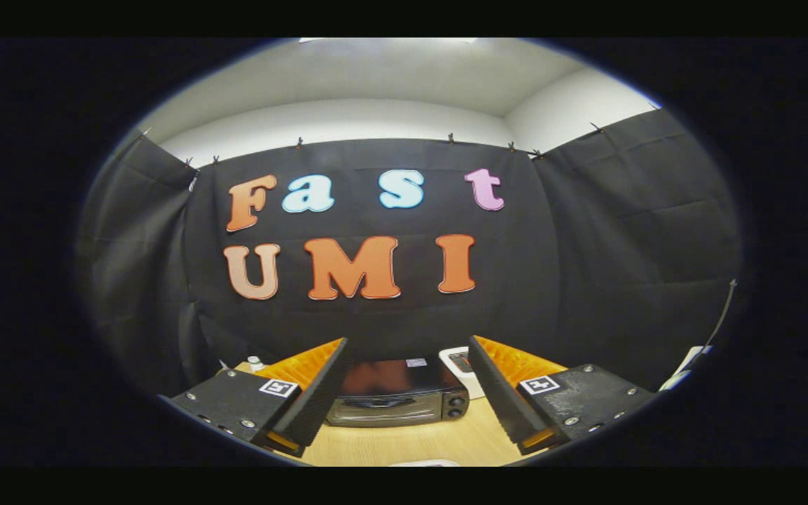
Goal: Open the toaster oven, put the food inside, and close the toaster oven door.
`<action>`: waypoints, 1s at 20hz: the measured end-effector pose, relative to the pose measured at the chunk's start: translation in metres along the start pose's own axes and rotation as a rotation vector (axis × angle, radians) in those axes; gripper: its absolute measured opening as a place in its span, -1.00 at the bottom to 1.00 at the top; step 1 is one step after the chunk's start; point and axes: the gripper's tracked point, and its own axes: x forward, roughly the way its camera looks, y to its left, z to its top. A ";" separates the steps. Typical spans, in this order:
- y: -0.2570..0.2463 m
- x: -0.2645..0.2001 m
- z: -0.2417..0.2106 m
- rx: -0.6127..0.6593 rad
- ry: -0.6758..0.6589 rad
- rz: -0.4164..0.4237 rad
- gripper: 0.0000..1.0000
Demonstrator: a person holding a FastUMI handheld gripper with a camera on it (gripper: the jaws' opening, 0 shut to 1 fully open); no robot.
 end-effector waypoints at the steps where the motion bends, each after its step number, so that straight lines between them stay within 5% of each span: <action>1: 0.004 0.000 0.001 -0.007 0.001 0.005 0.98; 20: 0.049 0.007 0.005 -0.005 0.009 0.068 0.98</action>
